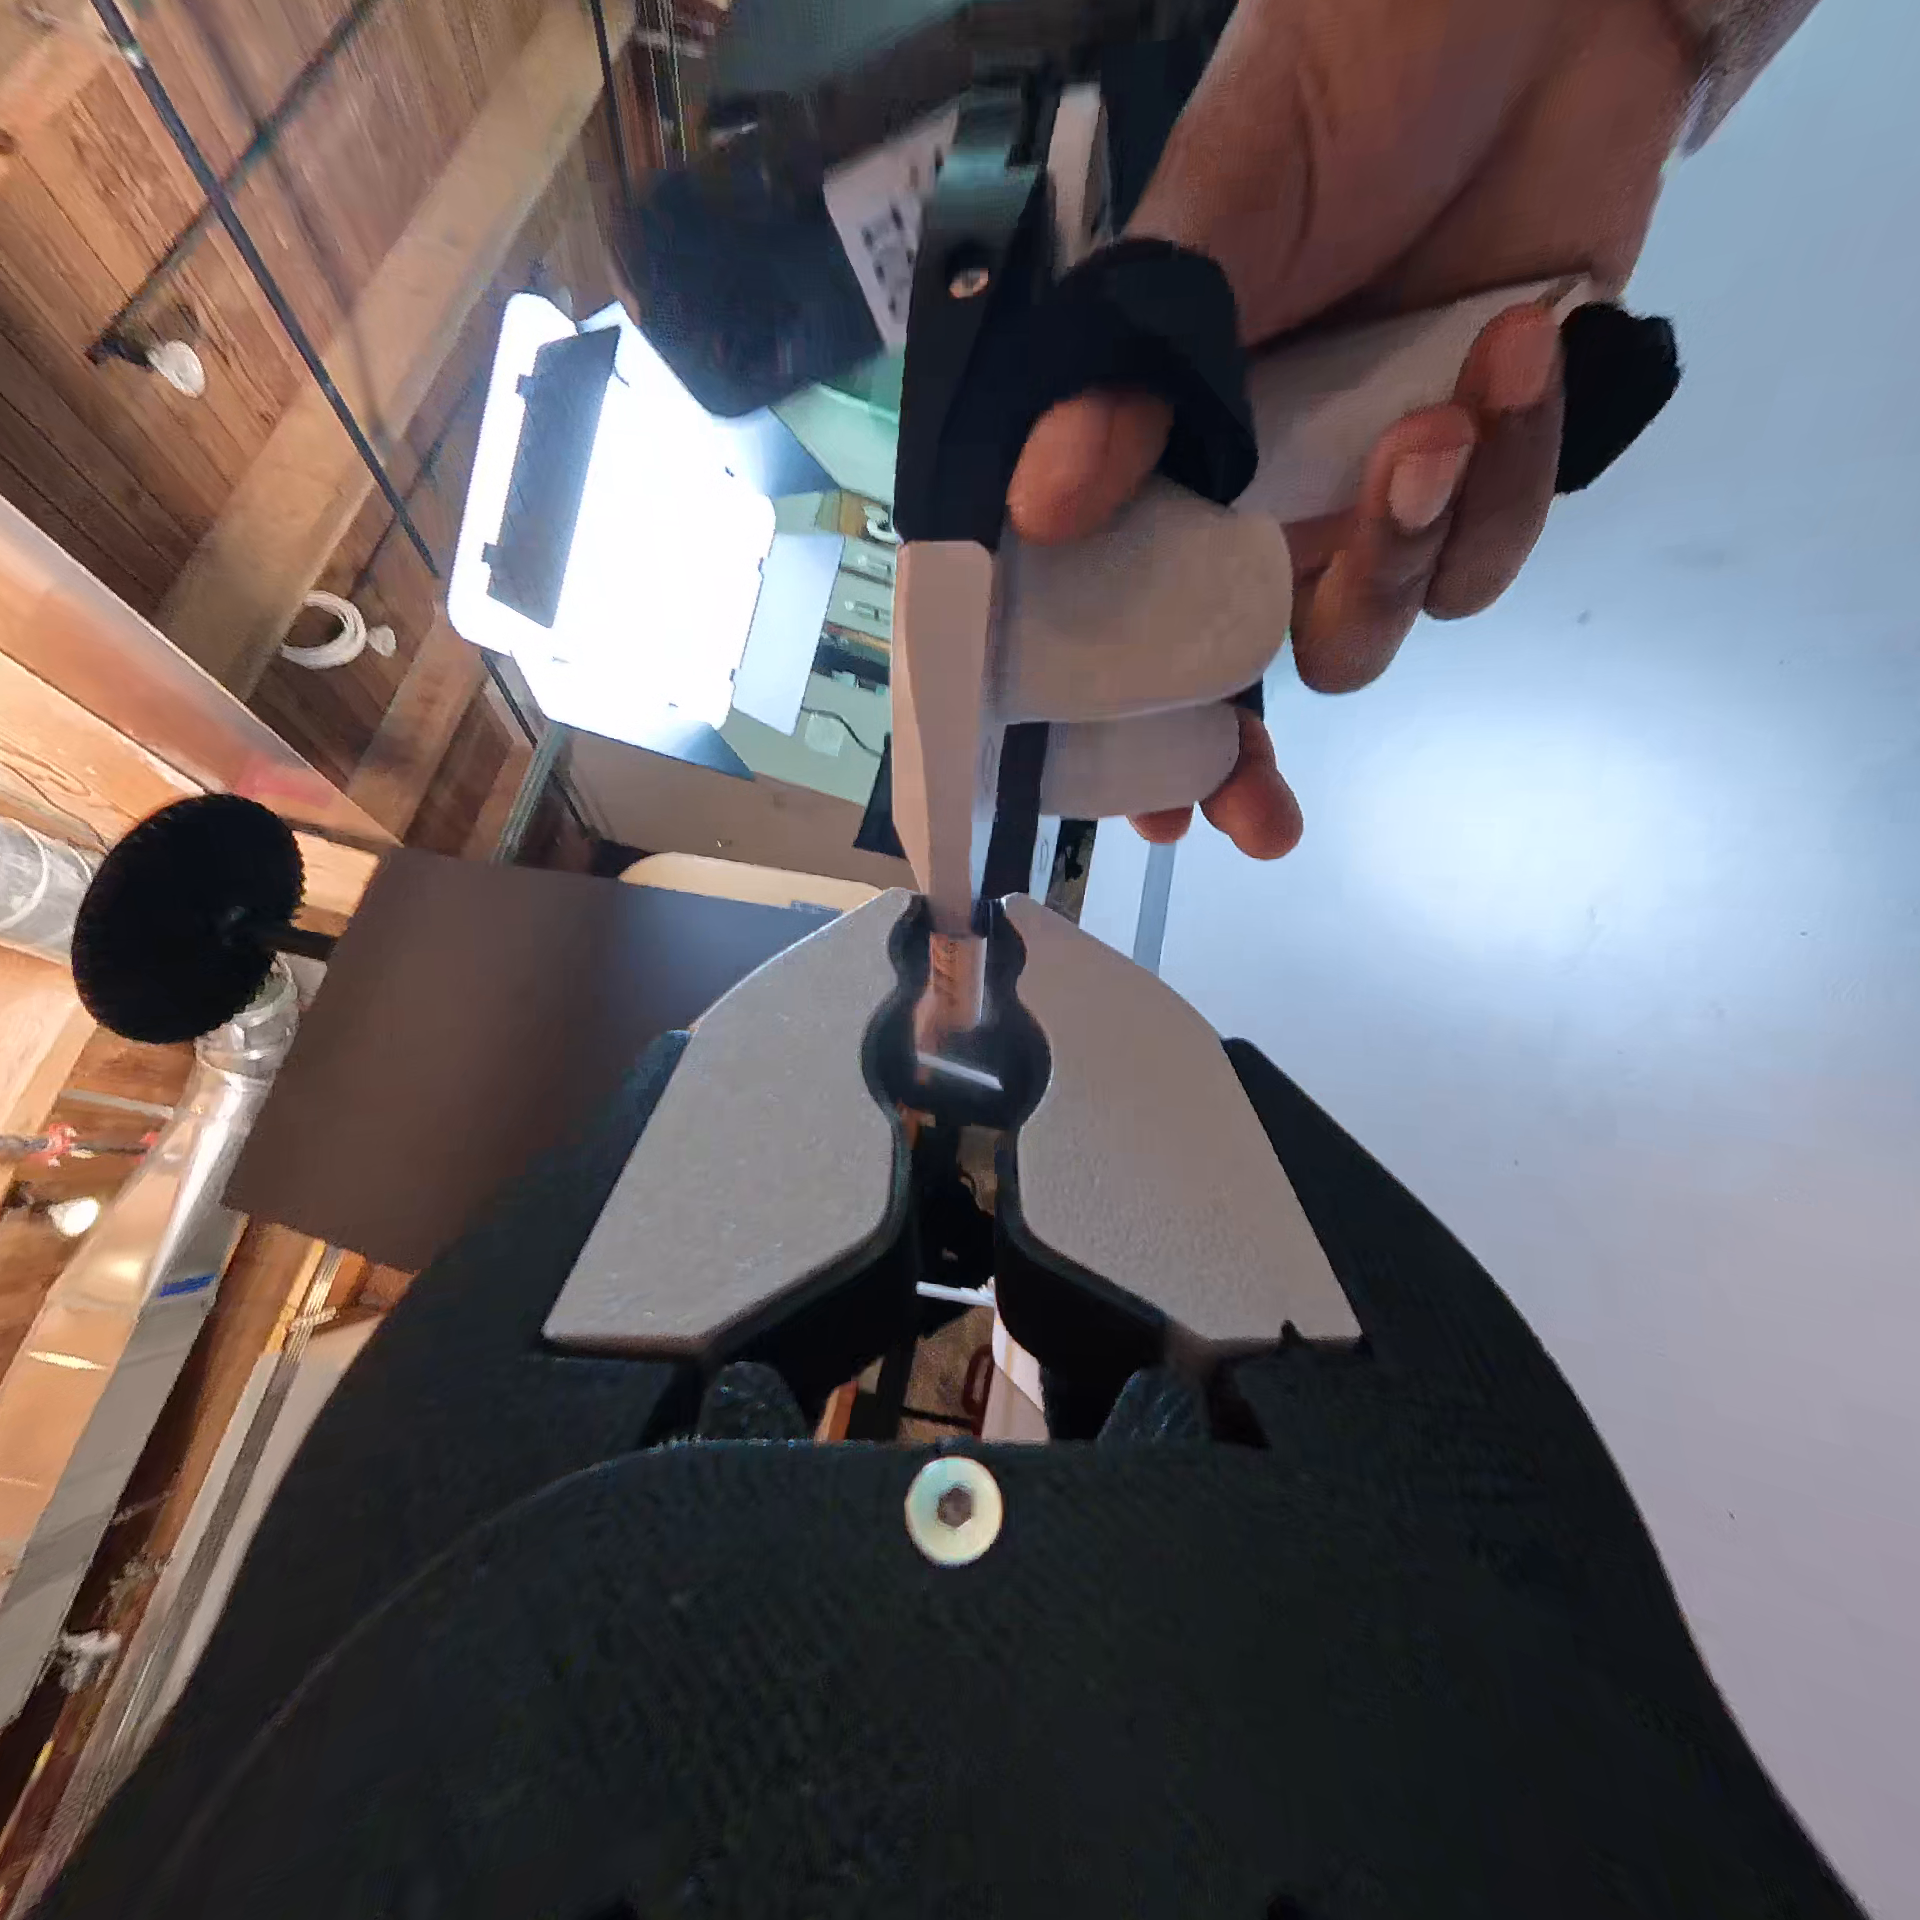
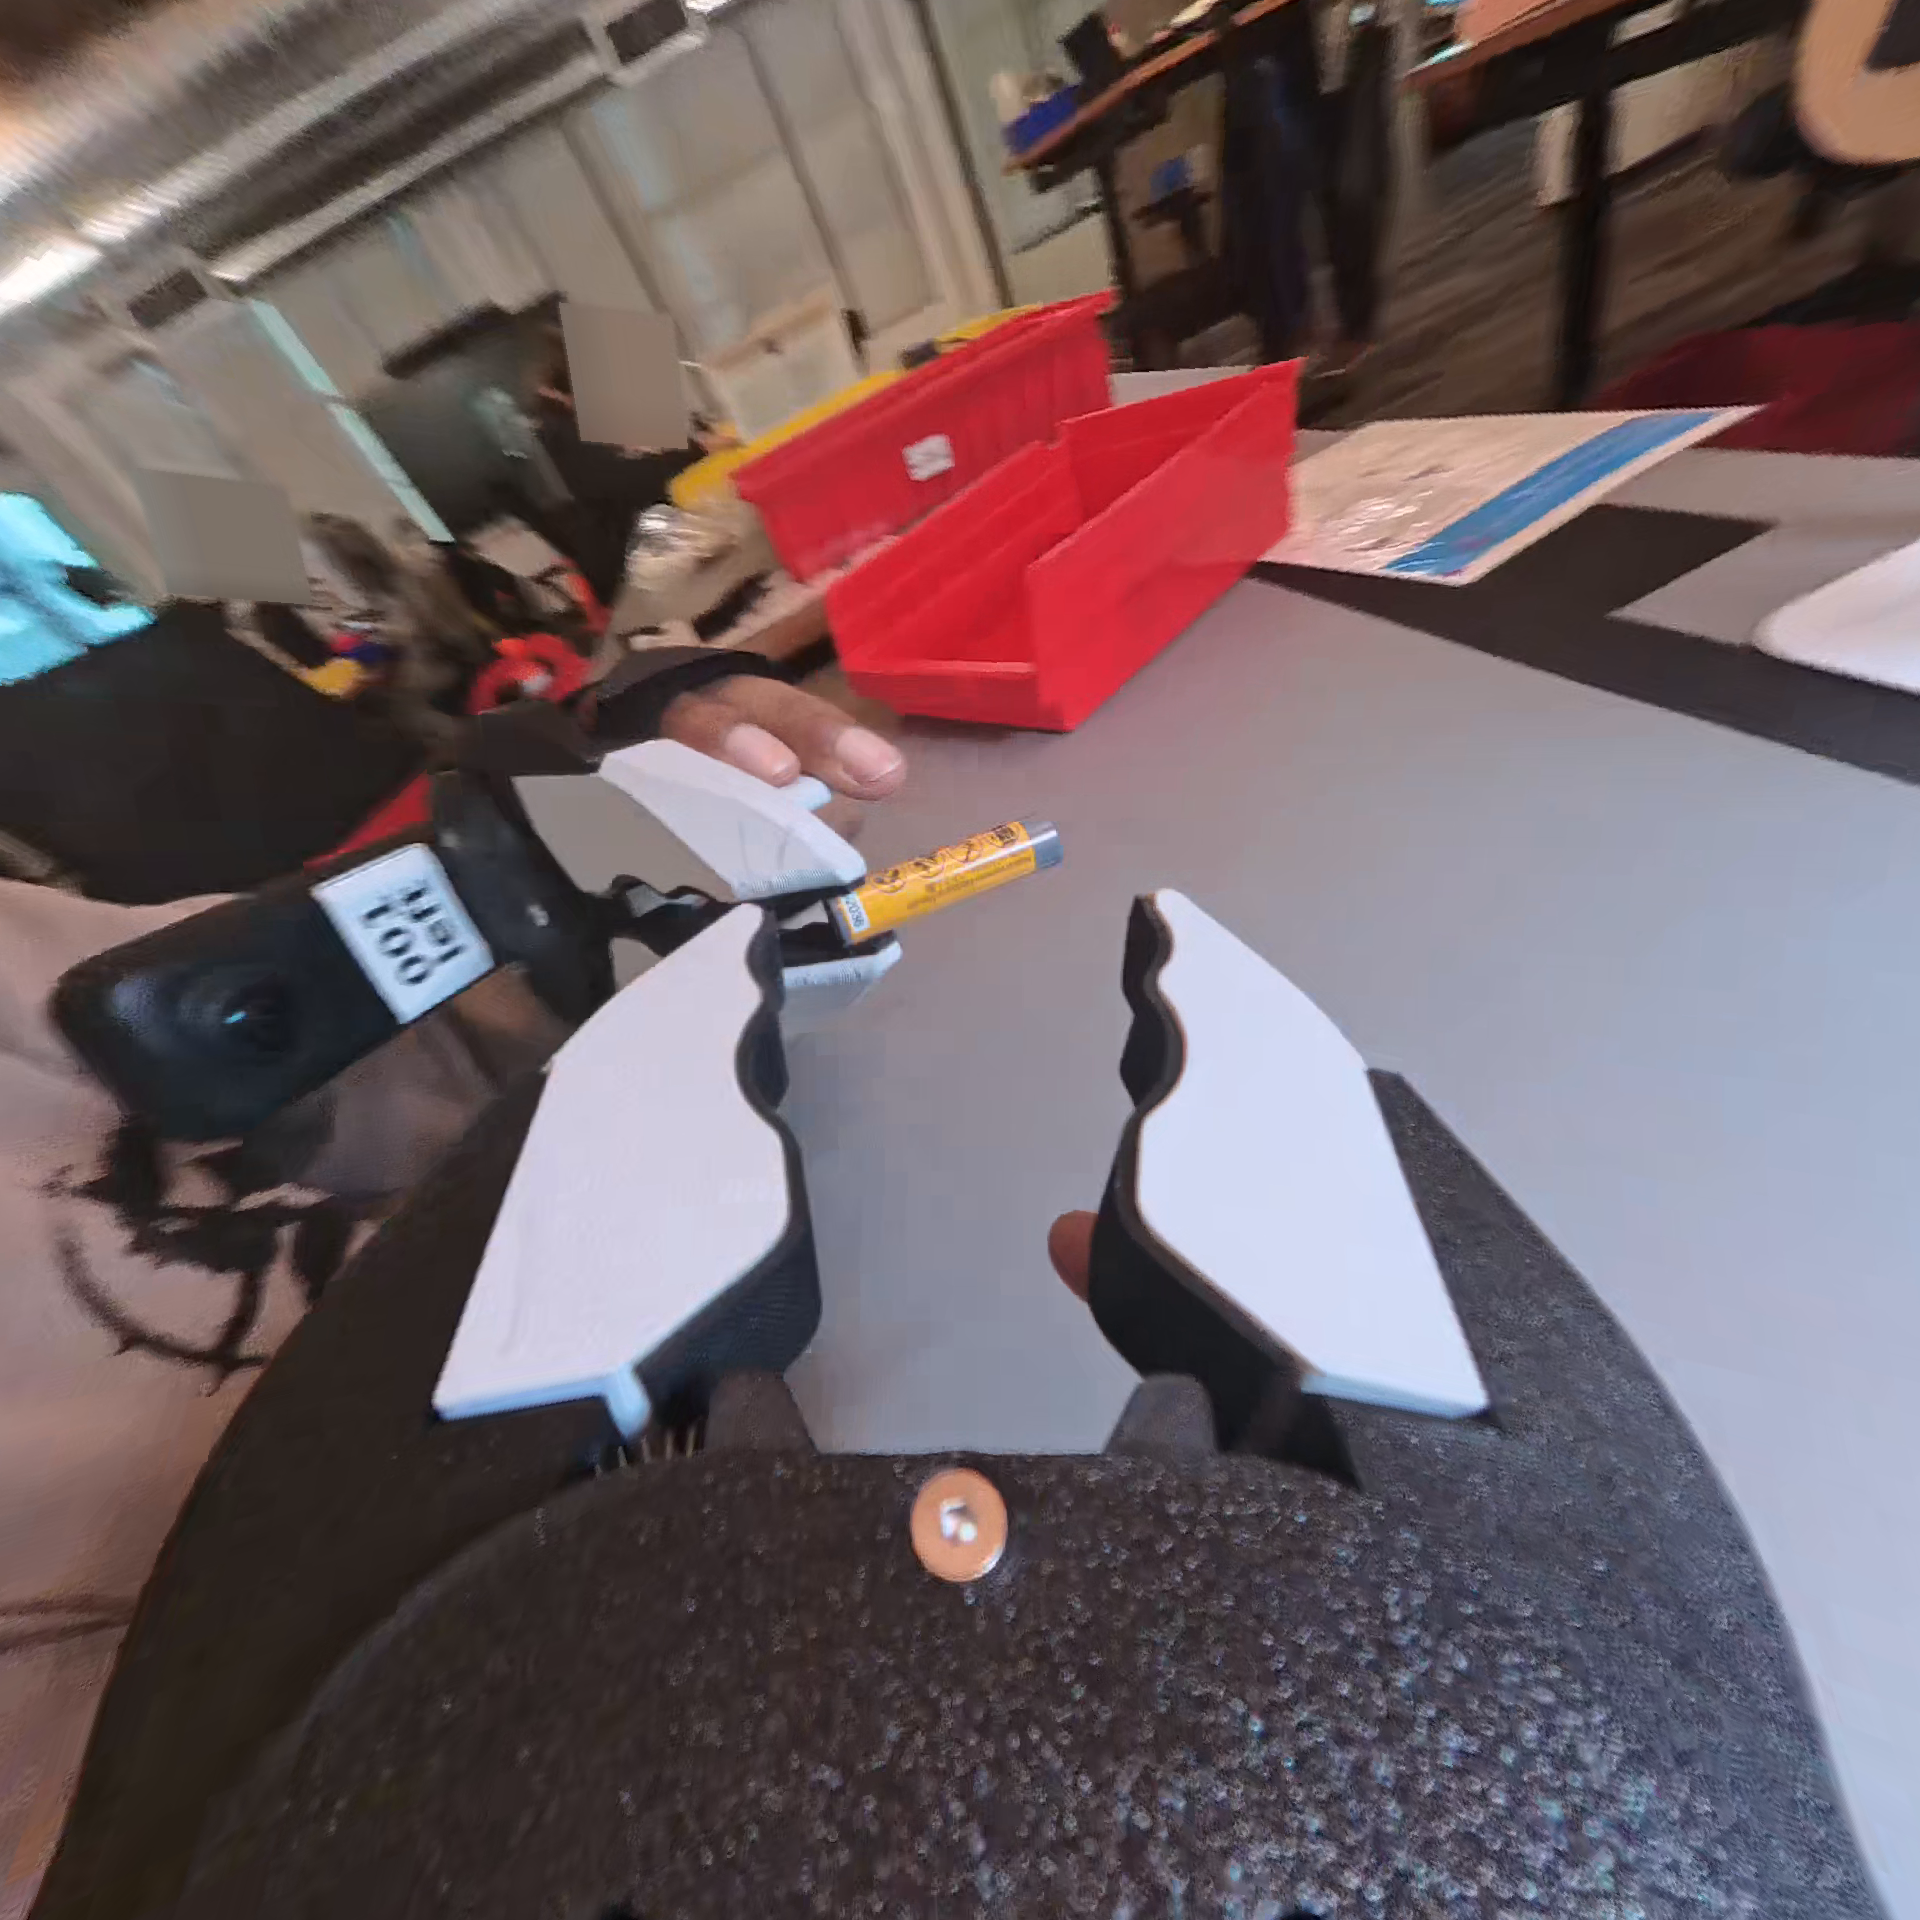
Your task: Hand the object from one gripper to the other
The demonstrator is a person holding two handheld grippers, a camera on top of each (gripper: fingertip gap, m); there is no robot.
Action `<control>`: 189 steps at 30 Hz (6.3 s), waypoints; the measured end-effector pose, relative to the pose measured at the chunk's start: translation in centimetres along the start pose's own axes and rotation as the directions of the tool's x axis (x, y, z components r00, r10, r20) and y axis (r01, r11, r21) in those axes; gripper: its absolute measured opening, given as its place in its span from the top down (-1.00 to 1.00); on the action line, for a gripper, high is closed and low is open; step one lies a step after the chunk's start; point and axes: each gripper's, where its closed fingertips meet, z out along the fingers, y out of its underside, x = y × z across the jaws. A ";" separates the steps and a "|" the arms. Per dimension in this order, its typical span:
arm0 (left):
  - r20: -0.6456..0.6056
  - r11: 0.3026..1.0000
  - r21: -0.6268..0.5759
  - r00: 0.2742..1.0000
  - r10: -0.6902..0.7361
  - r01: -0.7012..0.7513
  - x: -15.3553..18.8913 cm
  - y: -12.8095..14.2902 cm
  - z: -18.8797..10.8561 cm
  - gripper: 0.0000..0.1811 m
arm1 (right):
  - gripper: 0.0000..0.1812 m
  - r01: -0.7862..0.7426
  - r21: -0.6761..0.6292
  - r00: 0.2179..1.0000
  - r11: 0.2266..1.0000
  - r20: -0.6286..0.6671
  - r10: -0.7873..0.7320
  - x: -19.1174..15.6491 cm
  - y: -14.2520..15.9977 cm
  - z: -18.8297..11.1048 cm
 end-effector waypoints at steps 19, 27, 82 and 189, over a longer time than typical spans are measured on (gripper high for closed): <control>-0.176 0.926 0.216 0.945 -0.274 0.309 -0.5 -3.4 -1.4 0.77 | 0.48 0.188 0.057 0.955 0.981 0.222 -0.196 -3.3 -0.5 -1.6; -0.462 0.272 -0.061 0.214 -0.861 0.960 -2.7 0.3 -0.4 0.65 | 0.48 0.691 -0.108 0.690 0.714 -0.196 -0.697 0.3 -1.2 -2.5; -0.101 0.949 0.246 0.979 -0.179 0.199 -0.2 -2.8 -1.4 0.88 | 0.63 -0.287 -0.039 0.877 0.957 0.392 0.279 -4.9 -0.3 0.3; -0.590 -0.203 -0.056 -0.196 -0.783 0.978 -3.5 -0.1 -0.4 0.89 | 0.89 0.399 0.127 0.905 0.908 -0.214 -0.368 -2.0 -2.8 -0.7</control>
